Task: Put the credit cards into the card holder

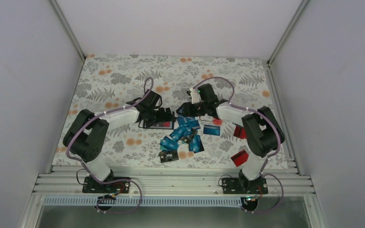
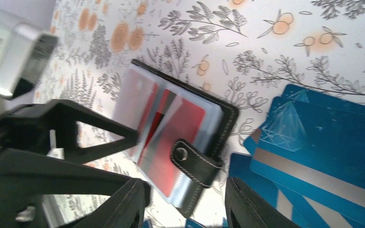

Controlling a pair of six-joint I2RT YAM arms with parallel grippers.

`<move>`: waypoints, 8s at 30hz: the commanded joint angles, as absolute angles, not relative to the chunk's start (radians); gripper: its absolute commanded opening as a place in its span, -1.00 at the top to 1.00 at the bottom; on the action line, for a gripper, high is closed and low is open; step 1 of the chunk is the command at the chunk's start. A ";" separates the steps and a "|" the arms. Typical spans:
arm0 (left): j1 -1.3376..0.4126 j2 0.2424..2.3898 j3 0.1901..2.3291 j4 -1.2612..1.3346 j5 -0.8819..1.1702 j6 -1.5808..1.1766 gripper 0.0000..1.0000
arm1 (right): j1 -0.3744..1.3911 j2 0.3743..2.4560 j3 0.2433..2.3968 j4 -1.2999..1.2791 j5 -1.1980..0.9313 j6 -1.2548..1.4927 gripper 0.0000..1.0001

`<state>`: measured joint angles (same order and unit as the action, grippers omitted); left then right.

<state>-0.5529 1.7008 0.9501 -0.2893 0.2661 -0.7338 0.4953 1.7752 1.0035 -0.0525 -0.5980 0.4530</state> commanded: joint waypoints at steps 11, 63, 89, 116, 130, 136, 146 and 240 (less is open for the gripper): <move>-0.475 1.528 0.931 -0.529 0.073 -0.600 -1.00 | 0.688 1.881 1.298 -0.438 -0.161 0.350 -0.06; -0.246 1.642 0.773 -0.238 0.377 -0.469 -0.67 | 0.789 1.956 1.317 -0.449 0.142 0.469 0.92; -0.238 1.541 0.802 -0.233 0.610 -0.477 -0.65 | 0.738 2.010 1.268 -0.304 -0.065 0.441 0.92; -0.358 1.674 0.943 -0.220 0.582 -0.575 -0.61 | 0.699 1.983 1.226 -0.287 -0.089 0.489 0.92; -0.511 1.747 1.158 -0.408 0.363 -0.654 -0.57 | 0.649 1.929 1.144 -0.224 -0.179 0.534 0.92; -0.558 1.764 1.173 -0.407 0.290 -0.683 -0.42 | 0.624 1.913 1.115 -0.206 -0.213 0.540 0.92; -0.581 1.822 1.115 -0.288 0.291 -0.724 0.44 | 0.598 1.898 1.087 -0.177 -0.266 0.551 0.92; -0.554 1.770 1.164 -0.439 0.219 -0.610 0.81 | 0.556 1.537 0.800 0.014 -0.567 0.591 0.47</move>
<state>-0.5583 1.7981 1.1202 -0.4000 0.1997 -0.6281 0.5491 1.6005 0.8963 -0.1364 -0.4980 0.5278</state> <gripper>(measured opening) 0.092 0.279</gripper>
